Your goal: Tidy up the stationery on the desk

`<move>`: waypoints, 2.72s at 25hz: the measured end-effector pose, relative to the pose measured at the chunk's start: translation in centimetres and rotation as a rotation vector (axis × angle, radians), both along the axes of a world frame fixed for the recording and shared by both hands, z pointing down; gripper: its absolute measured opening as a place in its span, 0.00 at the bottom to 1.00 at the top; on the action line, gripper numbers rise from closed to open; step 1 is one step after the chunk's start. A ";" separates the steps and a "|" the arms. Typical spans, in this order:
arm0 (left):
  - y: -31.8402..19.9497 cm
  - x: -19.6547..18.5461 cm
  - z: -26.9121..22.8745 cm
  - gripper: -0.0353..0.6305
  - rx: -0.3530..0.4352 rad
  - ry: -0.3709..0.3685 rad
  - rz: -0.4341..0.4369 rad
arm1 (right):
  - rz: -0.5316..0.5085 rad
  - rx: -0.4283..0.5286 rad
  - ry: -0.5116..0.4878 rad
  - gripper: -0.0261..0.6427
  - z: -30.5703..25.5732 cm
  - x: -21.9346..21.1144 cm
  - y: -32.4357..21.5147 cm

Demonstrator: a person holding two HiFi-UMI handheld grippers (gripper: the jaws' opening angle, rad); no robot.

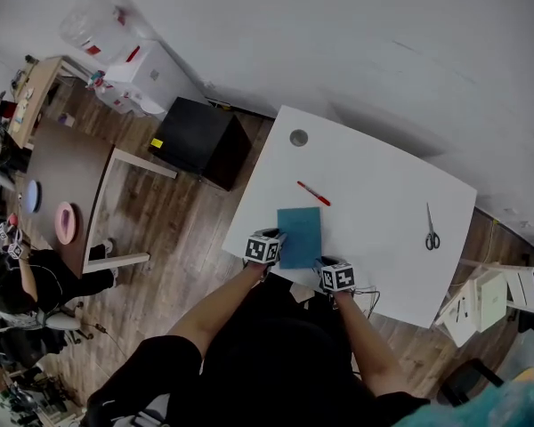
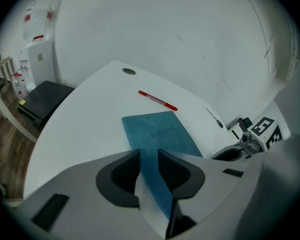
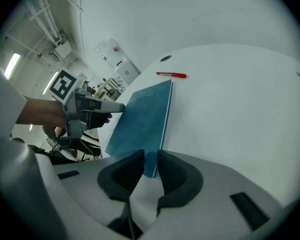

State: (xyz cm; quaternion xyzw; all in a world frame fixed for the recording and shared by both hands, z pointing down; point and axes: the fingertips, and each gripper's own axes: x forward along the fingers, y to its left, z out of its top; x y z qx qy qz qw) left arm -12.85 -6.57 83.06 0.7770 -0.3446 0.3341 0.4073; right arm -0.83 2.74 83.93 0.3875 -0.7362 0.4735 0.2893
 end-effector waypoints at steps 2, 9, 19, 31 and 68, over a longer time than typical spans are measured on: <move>-0.4 -0.7 -0.2 0.21 0.005 0.011 0.032 | 0.032 -0.009 -0.014 0.19 -0.1 -1.7 -0.4; -2.8 -3.1 -0.3 0.21 -0.003 0.052 0.105 | 0.128 -0.022 0.000 0.18 -0.3 -6.4 -1.7; -5.2 -3.3 -0.4 0.21 0.010 0.094 0.228 | 0.289 -0.043 -0.008 0.18 0.0 -8.3 -3.2; -7.3 -3.5 -1.0 0.21 0.007 0.136 0.256 | 0.337 -0.009 0.023 0.18 -1.1 -8.0 -5.3; -5.0 -1.0 0.1 0.08 -0.036 0.166 0.002 | -0.317 0.144 0.259 0.18 -0.5 -1.3 -22.5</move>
